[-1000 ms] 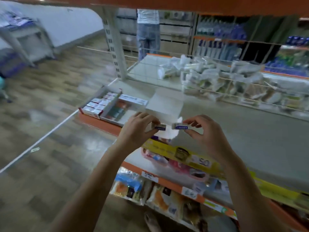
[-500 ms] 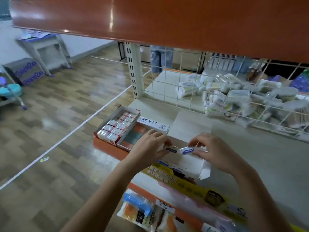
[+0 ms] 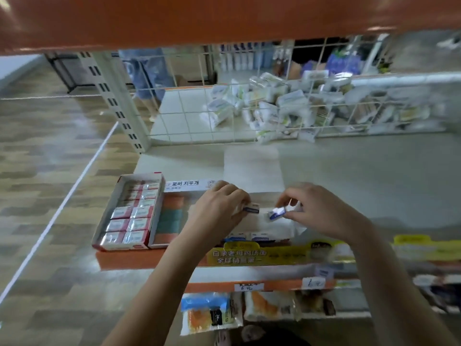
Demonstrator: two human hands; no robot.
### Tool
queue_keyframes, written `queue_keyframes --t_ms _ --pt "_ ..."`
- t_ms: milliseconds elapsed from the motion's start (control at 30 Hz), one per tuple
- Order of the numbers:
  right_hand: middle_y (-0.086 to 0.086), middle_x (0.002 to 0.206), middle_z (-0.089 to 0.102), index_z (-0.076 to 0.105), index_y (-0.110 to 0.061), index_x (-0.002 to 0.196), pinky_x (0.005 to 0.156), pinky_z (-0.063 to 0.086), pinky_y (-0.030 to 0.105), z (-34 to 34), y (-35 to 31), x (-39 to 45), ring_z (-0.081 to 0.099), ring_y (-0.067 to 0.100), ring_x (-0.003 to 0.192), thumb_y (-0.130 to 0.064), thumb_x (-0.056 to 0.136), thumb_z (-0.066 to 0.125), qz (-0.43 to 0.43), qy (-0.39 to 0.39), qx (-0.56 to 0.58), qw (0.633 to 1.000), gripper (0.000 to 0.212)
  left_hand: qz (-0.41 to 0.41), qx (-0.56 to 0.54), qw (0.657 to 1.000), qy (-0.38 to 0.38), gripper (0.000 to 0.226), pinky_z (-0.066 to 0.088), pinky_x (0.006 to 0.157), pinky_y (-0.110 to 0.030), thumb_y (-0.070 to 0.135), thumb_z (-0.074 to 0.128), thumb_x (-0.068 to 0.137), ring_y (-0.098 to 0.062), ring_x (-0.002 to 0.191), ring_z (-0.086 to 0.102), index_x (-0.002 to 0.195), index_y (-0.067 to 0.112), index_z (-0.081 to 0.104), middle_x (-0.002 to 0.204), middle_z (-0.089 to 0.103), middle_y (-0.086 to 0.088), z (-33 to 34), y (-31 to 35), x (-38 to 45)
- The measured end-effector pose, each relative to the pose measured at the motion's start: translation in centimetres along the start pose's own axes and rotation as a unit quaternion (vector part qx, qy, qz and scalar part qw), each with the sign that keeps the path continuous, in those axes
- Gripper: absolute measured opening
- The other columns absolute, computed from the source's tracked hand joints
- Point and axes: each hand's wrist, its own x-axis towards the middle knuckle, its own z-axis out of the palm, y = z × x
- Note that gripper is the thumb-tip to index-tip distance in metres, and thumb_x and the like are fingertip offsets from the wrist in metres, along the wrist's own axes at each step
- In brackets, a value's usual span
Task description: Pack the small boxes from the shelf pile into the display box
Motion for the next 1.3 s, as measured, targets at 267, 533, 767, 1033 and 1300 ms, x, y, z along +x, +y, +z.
queue_keyframes --t_ms 267,533,767,1033,1300 --pt "-0.010 0.094 0.055 0.067 -0.025 0.102 0.065 0.028 0.014 0.9 0.0 -1.0 0.039 0.003 0.088 -0.018 0.086 0.061 0.007 -0.026 -0.077 0.997 0.018 0.024 0.007 0.999 -0.022 0.024 0.039 0.087 -0.025 0.032 0.058 0.089 -0.015 0.109 0.045 0.110 0.021 0.061 0.111 0.061 0.006 1.5 0.9 1.4" --pt "-0.005 0.096 0.059 0.067 -0.027 0.101 0.076 0.033 0.020 1.8 0.4 -1.0 0.041 0.010 0.097 -0.018 0.085 0.059 -0.015 -0.017 -0.079 0.997 0.019 -0.016 -0.019 0.998 -0.058 0.023 0.042 0.087 -0.030 0.034 0.061 0.087 -0.014 0.108 0.045 0.108 0.024 0.062 0.109 0.061 0.006 2.6 1.8 1.8" --pt "-0.004 0.098 0.057 0.066 -0.028 0.104 0.080 0.039 0.025 2.0 0.5 -1.2 0.044 0.014 0.101 -0.019 0.085 0.061 0.004 -0.031 -0.079 0.996 0.022 -0.019 -0.027 0.999 -0.042 0.022 0.042 0.083 -0.031 0.030 0.065 0.084 -0.019 0.101 0.049 0.103 0.020 0.065 0.102 0.064 0.002 2.9 1.8 1.7" --pt "-0.005 0.098 0.058 0.069 -0.032 0.102 0.077 0.035 0.022 2.4 0.4 -1.1 0.044 0.013 0.098 -0.030 0.088 0.059 0.017 -0.051 -0.072 0.996 0.017 -0.045 -0.042 0.997 -0.039 0.019 0.034 0.077 -0.022 0.032 0.065 0.084 -0.014 0.099 0.048 0.101 0.023 0.065 0.099 0.064 0.007 3.1 0.8 1.4" --pt "-0.002 0.092 0.044 0.070 -0.031 0.092 0.075 0.035 0.021 3.1 -0.3 -0.8 0.048 0.018 0.098 -0.022 0.086 0.059 0.046 -0.030 -0.089 0.995 0.015 -0.055 -0.020 0.995 -0.080 0.022 0.033 0.077 -0.023 0.033 0.066 0.083 -0.015 0.102 0.048 0.104 0.024 0.063 0.104 0.062 0.005 3.1 0.3 1.2"
